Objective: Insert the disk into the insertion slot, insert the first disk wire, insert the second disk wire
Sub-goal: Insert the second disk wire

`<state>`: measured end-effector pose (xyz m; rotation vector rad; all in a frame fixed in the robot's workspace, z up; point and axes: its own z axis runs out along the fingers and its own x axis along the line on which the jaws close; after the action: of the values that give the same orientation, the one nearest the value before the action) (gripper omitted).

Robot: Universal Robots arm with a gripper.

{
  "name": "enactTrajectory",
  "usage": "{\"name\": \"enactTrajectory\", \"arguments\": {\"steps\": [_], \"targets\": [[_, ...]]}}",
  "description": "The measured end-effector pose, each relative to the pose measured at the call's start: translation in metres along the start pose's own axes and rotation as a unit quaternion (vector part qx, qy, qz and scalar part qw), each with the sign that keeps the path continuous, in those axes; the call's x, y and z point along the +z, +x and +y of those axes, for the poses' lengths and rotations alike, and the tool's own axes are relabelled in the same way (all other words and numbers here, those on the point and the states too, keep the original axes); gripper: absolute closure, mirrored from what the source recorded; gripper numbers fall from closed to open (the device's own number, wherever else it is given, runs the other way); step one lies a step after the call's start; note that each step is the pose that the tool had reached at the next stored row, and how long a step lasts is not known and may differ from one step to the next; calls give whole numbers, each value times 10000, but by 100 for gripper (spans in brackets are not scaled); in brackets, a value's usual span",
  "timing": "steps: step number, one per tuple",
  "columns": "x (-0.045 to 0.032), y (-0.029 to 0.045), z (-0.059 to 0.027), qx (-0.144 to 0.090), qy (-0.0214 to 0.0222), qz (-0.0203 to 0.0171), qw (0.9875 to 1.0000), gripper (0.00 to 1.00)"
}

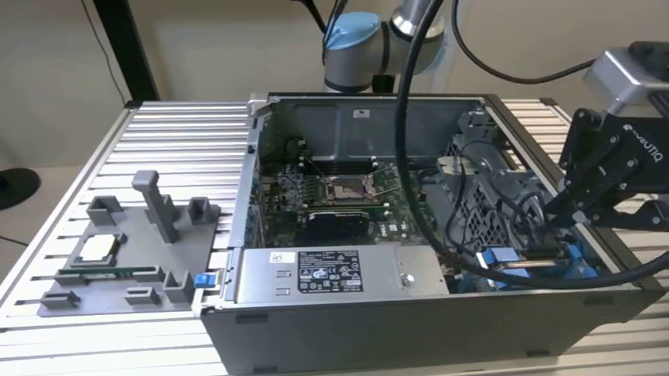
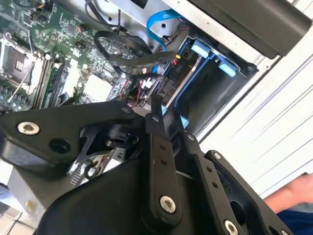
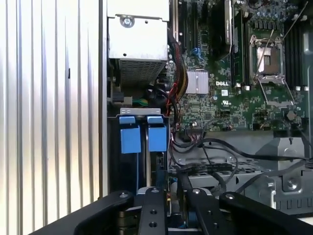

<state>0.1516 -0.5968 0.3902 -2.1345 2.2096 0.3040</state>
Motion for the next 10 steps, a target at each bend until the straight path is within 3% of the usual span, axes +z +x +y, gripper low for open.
{"name": "enactTrajectory", "arguments": {"steps": [3,10], "targets": [[-74,-13,8,0,0,0,10000,0],[-81,-14,8,0,0,0,10000,0]]}}
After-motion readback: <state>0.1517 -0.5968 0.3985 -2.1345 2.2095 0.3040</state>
